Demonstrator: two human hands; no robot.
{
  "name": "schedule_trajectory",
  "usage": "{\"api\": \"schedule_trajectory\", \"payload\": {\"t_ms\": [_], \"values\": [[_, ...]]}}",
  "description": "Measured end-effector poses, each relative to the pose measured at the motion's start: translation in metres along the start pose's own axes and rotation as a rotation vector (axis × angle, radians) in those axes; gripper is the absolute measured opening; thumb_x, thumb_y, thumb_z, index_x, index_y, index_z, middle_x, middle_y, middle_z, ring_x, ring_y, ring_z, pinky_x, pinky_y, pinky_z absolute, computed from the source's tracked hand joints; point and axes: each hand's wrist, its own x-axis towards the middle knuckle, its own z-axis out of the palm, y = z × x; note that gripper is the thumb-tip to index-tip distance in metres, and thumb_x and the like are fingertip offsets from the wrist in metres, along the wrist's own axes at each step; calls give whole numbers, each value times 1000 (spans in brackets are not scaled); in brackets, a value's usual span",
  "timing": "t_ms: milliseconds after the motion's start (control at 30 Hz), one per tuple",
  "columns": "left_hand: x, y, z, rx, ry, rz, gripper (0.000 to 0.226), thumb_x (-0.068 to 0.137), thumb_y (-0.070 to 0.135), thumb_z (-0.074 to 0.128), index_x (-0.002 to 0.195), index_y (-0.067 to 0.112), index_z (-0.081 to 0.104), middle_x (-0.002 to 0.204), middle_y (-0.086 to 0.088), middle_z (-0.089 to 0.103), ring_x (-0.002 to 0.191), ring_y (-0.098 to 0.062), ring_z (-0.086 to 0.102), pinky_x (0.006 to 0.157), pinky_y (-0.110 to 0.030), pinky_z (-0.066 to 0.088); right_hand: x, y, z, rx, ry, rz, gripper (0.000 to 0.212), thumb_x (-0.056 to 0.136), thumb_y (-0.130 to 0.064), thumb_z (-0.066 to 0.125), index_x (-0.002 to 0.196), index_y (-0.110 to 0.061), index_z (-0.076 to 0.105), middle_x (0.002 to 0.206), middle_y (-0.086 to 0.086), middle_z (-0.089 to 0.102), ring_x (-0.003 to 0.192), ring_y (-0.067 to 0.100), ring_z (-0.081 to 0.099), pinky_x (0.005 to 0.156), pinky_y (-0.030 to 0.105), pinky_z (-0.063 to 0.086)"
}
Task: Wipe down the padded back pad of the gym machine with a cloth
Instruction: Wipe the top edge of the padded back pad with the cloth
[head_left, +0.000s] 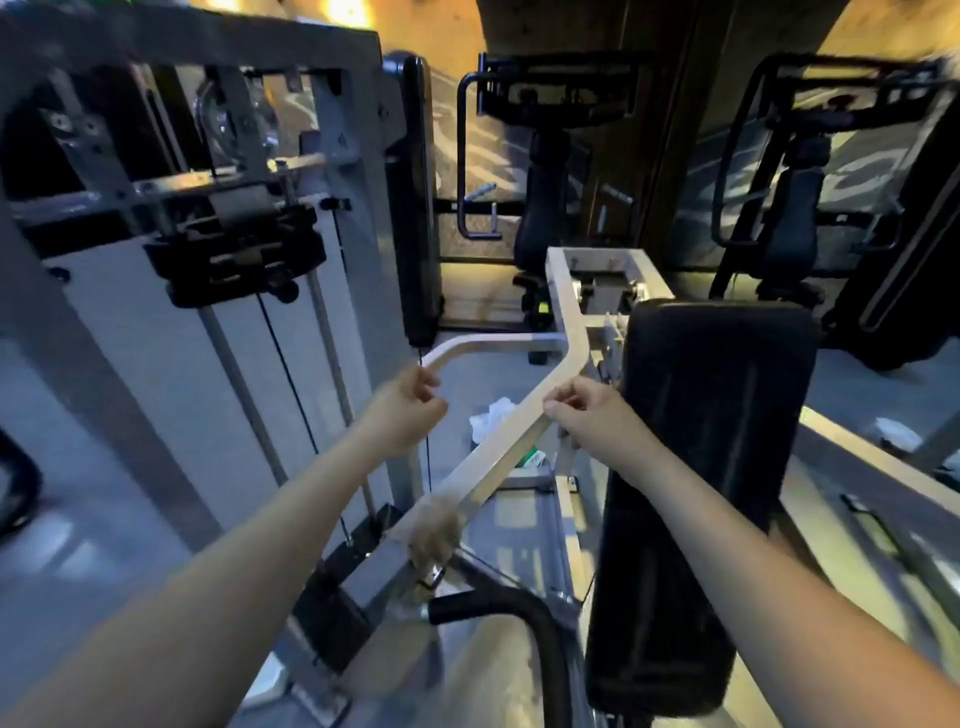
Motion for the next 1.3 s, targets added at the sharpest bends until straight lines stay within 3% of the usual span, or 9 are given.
{"api": "schedule_trajectory", "payload": {"t_ms": [133,300,633,700,900,1033,1133,1200,1300], "values": [[-20,-64,14,159,-83,-102,6,95,22,56,100,19,57,87,4,62,78,-17,60,58,-19,41,6,37,72,1,-129,101,4,94,-15,66,91,-18,67,87,-1,65,78,16,62,64,23,48],[-34,-120,41,212,-89,-204,16,89,30,66,86,15,61,78,0,65,70,-13,60,52,-21,41,13,56,151,-68,-263,104,5,94,-19,65,94,-24,68,87,-7,65,81,12,61,63,18,45],[-40,-161,58,159,-92,-130,24,97,22,58,73,19,59,64,3,60,55,-6,56,47,-14,37,30,83,200,-321,-299,4,5,93,-24,65,96,-27,68,106,-2,62,97,19,62,89,45,57],[-35,-158,54,137,-101,-89,23,97,20,57,74,18,61,65,3,61,58,-6,56,52,-21,41,32,85,198,-311,-294,-17,6,94,-22,64,97,-25,69,109,-3,58,103,19,58,93,43,54],[-24,-118,44,-1,-117,58,13,99,25,56,88,26,64,73,9,65,71,1,60,58,-8,43,10,78,160,-8,-151,5,11,96,-17,61,90,-24,55,126,-9,61,115,4,48,91,23,41],[-28,-68,67,-129,-217,119,11,101,15,53,99,19,62,77,11,66,72,5,62,58,-6,43,-15,91,124,220,-52,87,11,99,-19,56,96,-25,47,100,-1,63,91,14,60,77,29,49],[-35,-36,97,-164,-296,141,15,103,21,51,102,30,62,84,9,67,74,2,64,58,-12,47,-35,111,80,300,-25,124,27,97,-22,65,114,-39,54,108,-7,66,103,6,62,89,28,51],[-40,-16,121,-163,-298,153,15,103,25,52,103,33,63,86,10,67,75,2,65,58,-13,49,-50,122,46,303,-31,113,31,95,-21,71,123,-32,64,110,-7,69,107,8,65,95,29,53],[-49,16,161,-182,-298,201,14,101,24,55,103,31,66,88,12,68,78,-2,67,63,-20,54,-73,138,-4,262,-40,65,11,93,-19,76,103,-21,73,105,-3,70,101,13,65,89,25,51]]}}
